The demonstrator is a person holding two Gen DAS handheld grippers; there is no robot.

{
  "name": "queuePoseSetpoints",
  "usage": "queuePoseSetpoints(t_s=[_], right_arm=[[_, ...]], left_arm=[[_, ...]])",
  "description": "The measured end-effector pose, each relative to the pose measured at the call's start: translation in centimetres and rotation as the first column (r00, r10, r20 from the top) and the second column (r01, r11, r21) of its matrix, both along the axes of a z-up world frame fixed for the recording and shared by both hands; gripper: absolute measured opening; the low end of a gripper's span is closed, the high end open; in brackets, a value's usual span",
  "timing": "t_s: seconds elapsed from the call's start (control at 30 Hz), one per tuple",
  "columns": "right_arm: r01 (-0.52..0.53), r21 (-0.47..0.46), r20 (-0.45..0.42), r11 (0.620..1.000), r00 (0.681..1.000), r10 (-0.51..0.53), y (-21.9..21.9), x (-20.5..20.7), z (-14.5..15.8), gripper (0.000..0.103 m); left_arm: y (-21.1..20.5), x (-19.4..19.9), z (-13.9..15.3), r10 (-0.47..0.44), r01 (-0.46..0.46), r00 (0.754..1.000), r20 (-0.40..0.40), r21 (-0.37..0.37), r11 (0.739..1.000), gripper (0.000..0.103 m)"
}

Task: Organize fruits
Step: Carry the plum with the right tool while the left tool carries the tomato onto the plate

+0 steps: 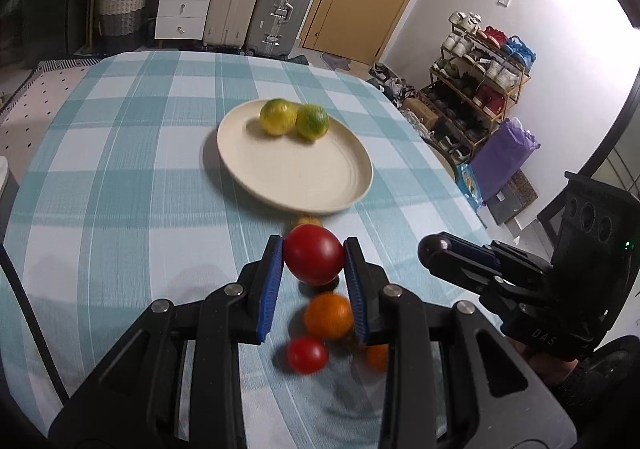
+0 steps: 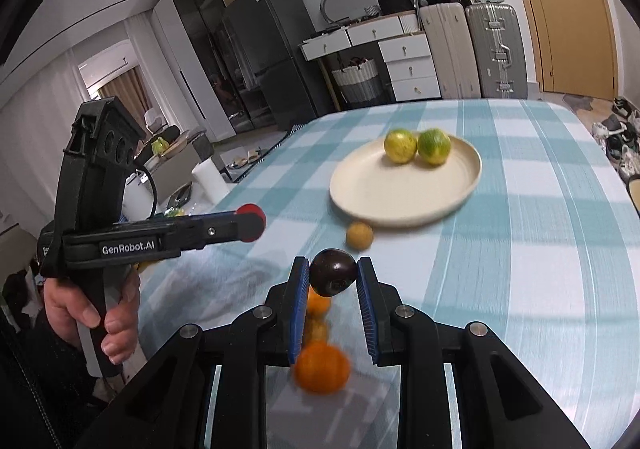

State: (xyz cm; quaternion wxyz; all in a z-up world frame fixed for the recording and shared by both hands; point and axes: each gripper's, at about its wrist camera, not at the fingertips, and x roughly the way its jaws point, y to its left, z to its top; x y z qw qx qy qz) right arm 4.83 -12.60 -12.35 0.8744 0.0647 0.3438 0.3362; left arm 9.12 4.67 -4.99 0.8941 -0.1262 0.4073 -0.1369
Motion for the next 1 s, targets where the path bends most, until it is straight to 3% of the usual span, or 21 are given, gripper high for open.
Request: queuePoseSetpoints(t_s=[0.57, 1.0], right_arm=[[0.000, 0.022, 0.035, 1.000, 0.999, -0.001, 2.7, 9.5, 2.8, 0.025], [0.010, -0.010, -0.055, 1.000, 0.998, -0.011, 5.3, 17.0, 0.4, 0.025]], left_arm=[[2.0, 10.6, 0.8, 0.015, -0.016, 1.000, -0.011, -0.038, 0.999, 0.027], [3.0, 19.0, -2.4, -0.034, 0.030, 0.995, -0.089, -0.042, 0.999, 0.027]])
